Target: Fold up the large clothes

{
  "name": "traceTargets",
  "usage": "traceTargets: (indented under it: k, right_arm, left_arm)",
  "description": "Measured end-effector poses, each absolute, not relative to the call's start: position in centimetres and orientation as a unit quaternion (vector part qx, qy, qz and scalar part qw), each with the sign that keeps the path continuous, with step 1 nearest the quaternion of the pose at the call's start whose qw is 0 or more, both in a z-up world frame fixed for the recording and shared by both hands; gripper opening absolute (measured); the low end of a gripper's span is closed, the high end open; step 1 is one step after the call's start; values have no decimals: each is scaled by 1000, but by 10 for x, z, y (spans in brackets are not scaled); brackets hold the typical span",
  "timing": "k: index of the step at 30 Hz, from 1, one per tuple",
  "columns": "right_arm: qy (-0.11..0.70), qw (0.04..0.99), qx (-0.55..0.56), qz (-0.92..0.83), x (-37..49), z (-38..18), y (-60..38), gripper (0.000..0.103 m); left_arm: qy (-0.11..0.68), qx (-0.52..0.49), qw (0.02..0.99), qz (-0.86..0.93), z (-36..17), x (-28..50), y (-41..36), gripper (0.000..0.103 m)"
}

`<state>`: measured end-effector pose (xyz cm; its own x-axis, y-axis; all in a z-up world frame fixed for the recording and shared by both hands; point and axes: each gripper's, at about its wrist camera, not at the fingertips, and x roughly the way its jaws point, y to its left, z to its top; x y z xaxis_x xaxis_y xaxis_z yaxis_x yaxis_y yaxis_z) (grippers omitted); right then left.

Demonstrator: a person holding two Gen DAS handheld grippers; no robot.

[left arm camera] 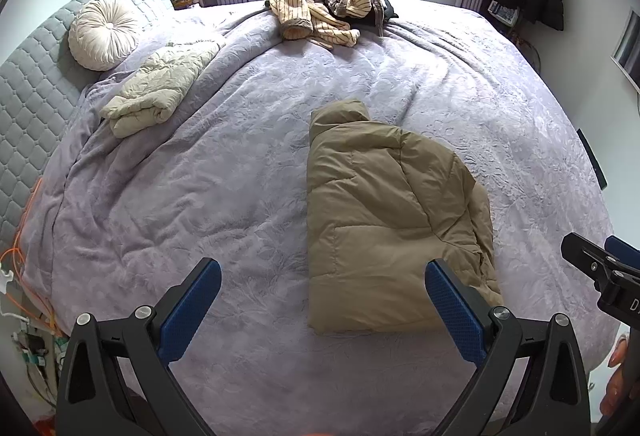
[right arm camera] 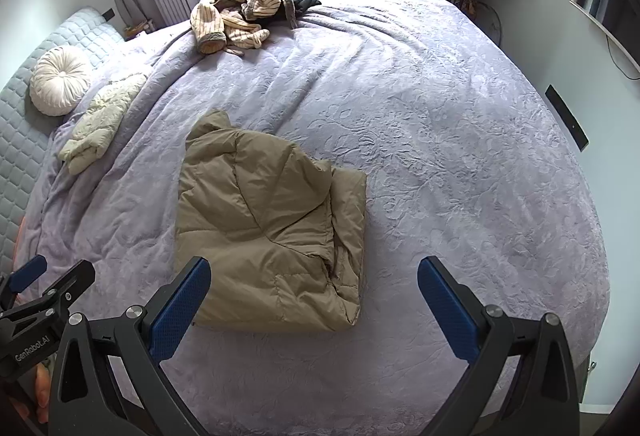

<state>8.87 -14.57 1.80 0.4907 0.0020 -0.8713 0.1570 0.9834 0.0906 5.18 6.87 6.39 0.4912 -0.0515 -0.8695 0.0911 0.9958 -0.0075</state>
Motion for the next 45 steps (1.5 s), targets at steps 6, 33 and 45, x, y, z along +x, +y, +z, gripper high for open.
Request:
traceTargets:
  k: [6,33,45]
  right_arm:
    - [502,860,79,-44,89,18,-146,103]
    - [506,858,79,-46,86,18,-151,103]
    - [507,857,78,-44,87,19,-154,103]
  left_arm:
    - [505,17,862,-40,63,52,68,102]
    - [509,15,859,-40,60,52,69,102]
    - [509,15,860,-40,60,52,69,102]
